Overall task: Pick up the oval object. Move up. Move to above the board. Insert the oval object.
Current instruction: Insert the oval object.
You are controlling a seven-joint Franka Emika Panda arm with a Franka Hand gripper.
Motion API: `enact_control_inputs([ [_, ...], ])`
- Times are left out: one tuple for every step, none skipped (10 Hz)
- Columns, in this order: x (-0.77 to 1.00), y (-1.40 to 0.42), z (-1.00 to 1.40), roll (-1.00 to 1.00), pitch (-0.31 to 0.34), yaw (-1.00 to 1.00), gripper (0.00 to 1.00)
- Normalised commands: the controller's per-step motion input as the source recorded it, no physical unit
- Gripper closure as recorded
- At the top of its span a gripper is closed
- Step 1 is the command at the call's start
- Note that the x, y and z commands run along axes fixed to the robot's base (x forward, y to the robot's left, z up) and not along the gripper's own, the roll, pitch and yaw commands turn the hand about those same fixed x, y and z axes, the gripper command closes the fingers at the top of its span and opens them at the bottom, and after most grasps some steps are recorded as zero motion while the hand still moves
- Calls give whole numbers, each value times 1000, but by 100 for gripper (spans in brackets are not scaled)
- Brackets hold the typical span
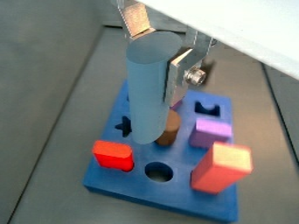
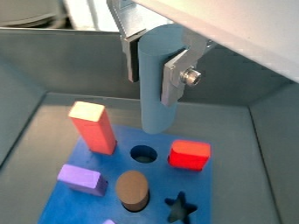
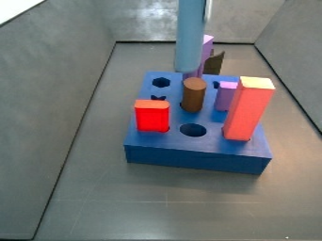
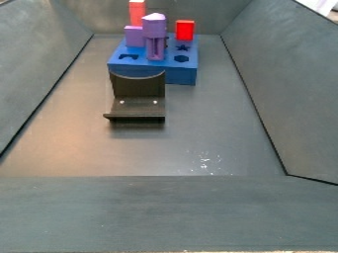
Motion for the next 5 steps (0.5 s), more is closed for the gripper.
enact_control_inputs([
  [91,-14,-640,67,-76,-1000,100],
  [71,0,-626,54,-16,-1000,100],
  [69,0,-626,56,-11,-1000,100],
  [71,0,-631,53,-13,-1000,100],
  [126,0,-680,64,-26,-1000,100],
])
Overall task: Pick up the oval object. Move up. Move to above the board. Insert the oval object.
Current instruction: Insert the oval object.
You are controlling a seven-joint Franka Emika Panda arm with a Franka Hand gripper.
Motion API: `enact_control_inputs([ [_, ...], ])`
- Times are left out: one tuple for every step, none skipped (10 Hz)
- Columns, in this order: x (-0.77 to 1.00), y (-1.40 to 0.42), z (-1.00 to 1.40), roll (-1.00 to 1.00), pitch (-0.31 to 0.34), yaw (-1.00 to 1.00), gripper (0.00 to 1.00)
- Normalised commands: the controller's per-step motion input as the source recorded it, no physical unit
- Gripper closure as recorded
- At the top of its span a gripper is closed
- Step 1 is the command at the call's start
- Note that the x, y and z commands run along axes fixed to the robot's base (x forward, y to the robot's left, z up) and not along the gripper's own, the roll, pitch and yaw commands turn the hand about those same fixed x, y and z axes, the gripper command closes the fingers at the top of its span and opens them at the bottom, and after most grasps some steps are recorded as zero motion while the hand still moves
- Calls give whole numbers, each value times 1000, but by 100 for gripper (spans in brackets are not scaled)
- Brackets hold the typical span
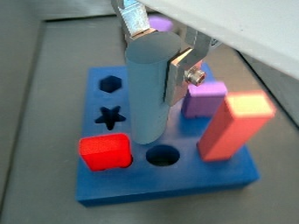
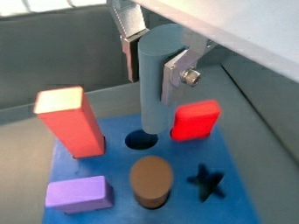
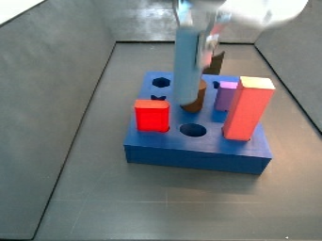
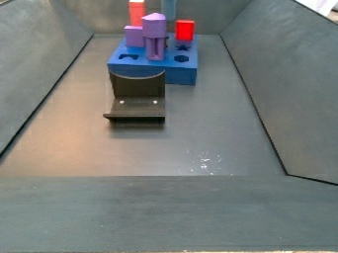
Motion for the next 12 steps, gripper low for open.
enact_control_inputs([
  [323,0,-697,29,-66,-854,100],
  [634,-66,-591,0,-34,-543,100],
  [766,-91,-549,0,-36,-409,100],
  [483,-83,-660,10,-69,-666,100],
  [14,0,-703,13,-71,-1000,100],
  [0,0,-654,0,-44,-1000,100],
  [0,0,-637,0,-14,-1000,100],
  [0,0,-626,0,0,-1000,100],
  [0,0,-617,0,0,-1000,100],
  [0,-246,-554,0,-30,-917,100],
  [0,-71,-557,0,0,-1000,100],
  [0,0,-574,0,0,-1000,100],
])
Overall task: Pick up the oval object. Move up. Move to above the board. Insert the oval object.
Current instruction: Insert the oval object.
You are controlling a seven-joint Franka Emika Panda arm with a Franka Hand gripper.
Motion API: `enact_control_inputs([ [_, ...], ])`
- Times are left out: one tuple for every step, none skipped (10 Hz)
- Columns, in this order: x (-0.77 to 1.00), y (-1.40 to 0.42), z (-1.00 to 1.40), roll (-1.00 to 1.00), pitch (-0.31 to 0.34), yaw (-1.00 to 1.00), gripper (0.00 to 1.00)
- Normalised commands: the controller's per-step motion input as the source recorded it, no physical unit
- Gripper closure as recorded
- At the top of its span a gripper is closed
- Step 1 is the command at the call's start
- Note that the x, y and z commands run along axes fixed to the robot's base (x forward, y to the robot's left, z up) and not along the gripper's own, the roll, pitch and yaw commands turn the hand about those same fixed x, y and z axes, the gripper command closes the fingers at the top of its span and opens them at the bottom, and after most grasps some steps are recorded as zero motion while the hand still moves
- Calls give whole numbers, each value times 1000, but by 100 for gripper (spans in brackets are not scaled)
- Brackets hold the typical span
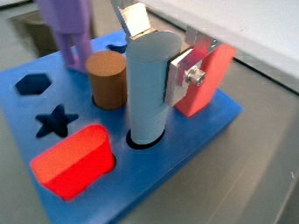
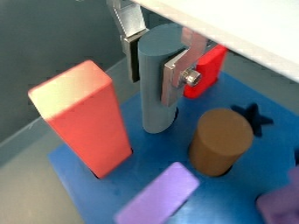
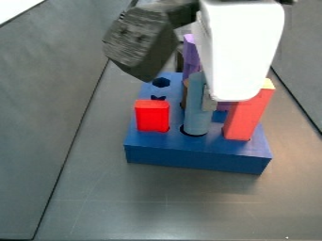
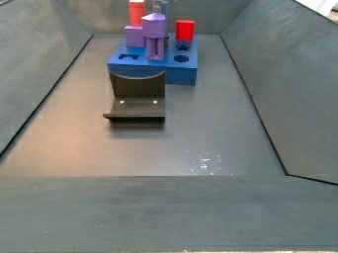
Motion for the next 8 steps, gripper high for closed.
enact_control_inputs([
  [0,0,-580,0,0,-1000,100],
  [0,0,-589,0,-3,-1000,100],
  [0,0,-586,0,-1,-1000,100],
  [0,0,-643,0,-13,-1000,100],
  [0,0,-694,30,-20,-1000,100],
  [0,0,-680,103,-20,-1000,100],
  [-297,-23,-751,160,-79,-534,100],
  [-274,-363,-586,200,-247,757,100],
])
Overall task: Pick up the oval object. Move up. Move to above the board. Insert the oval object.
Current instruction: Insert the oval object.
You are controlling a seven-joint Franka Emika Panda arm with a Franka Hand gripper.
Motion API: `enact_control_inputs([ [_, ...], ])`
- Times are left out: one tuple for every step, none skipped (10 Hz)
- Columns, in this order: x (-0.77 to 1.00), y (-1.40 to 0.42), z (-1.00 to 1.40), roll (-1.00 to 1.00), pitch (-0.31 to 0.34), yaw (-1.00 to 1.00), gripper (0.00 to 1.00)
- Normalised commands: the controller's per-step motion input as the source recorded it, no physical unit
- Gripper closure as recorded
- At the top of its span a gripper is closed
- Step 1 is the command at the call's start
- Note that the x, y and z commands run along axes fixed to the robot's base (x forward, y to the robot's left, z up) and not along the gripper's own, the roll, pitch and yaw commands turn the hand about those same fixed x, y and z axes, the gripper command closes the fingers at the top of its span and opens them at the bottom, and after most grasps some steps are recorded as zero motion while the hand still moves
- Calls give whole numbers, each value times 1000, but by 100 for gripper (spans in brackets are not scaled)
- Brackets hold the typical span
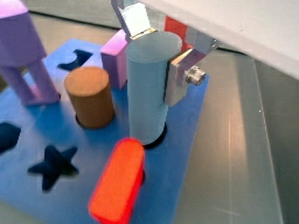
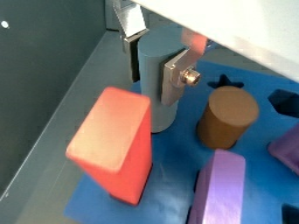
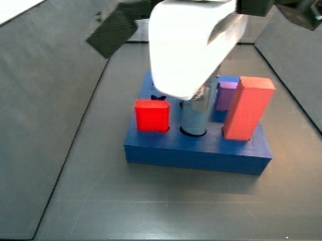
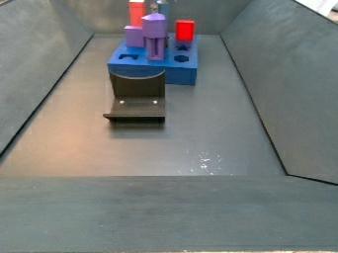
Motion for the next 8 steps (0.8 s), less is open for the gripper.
enact_control_inputs([
  [-120,-83,-480,97,-260,926,100],
  [-91,0,-440,49,-244,966,100],
  [0,0,-497,0,-220,923,100],
  [31,91,-540,-13,-234,774,100],
  [0,123,-566,0,-240,786,100],
  [46,171,-589,0,-229,697,100],
  [57,149,-694,91,-193,611,100],
  [0,0,-834,81,-174,451,100],
])
